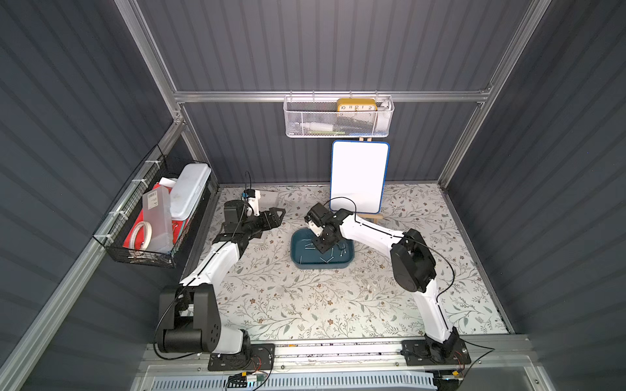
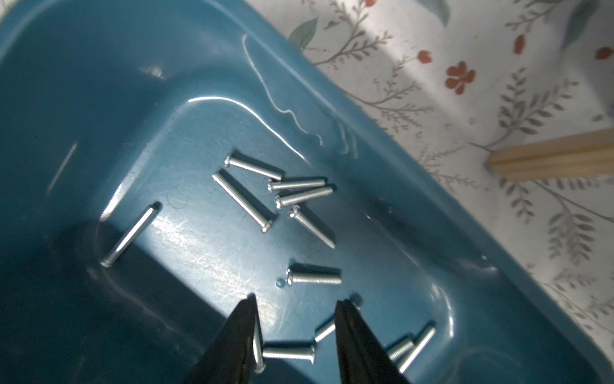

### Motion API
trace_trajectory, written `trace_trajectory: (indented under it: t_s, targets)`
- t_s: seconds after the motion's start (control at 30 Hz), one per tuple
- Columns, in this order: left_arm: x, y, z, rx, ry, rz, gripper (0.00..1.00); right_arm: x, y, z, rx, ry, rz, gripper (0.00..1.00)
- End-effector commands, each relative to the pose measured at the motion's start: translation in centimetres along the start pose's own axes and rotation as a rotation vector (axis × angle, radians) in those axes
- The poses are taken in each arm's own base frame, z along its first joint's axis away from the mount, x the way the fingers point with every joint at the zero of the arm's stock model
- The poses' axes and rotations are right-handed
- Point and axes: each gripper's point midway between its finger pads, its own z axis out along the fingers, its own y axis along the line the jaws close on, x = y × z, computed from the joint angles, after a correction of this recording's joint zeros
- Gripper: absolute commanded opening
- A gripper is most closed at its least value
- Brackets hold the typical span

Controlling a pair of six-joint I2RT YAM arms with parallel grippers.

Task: Take out the screws from the storage box
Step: Pick up the screw from the storage box.

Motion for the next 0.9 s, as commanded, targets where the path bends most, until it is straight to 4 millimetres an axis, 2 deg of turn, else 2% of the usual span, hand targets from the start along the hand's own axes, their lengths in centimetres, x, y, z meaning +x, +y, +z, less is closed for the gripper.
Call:
trace_trajectory:
  t_s: [0.0,0.07,0.23,0.37,0.57,0.87]
  targets:
    - [1.5,0.0,0.8,0.027,0.089,-0.073,0.9,-0.3,0.2,0.9,-0.021,0.002,-0.035,0.44]
    - [2.1,0.4,1.0,0.016,0.122,-0.1,0.9,-0.4,0.2,1.1,-0.024,0.003,-0.042,0.44]
    - [2.2,0.3,0.7,0.005,0.116,-0.134,0.89,-0.4,-0.3,1.6,0.004,0.003,-0.057,0.43]
    - [3.4,0.8,0.9,-0.003,0.153,-0.169,0.89,-0.5,-0.9,1.7,0.022,-0.003,-0.059,0.43]
    - [4.8,1.3,1.1,-0.015,0.185,-0.203,0.86,-0.3,-1.1,3.0,0.03,0.017,-0.077,0.42]
    - [5.8,1.5,1.3,-0.01,0.207,-0.251,0.84,-1.1,-1.5,3.8,0.033,0.002,-0.089,0.42]
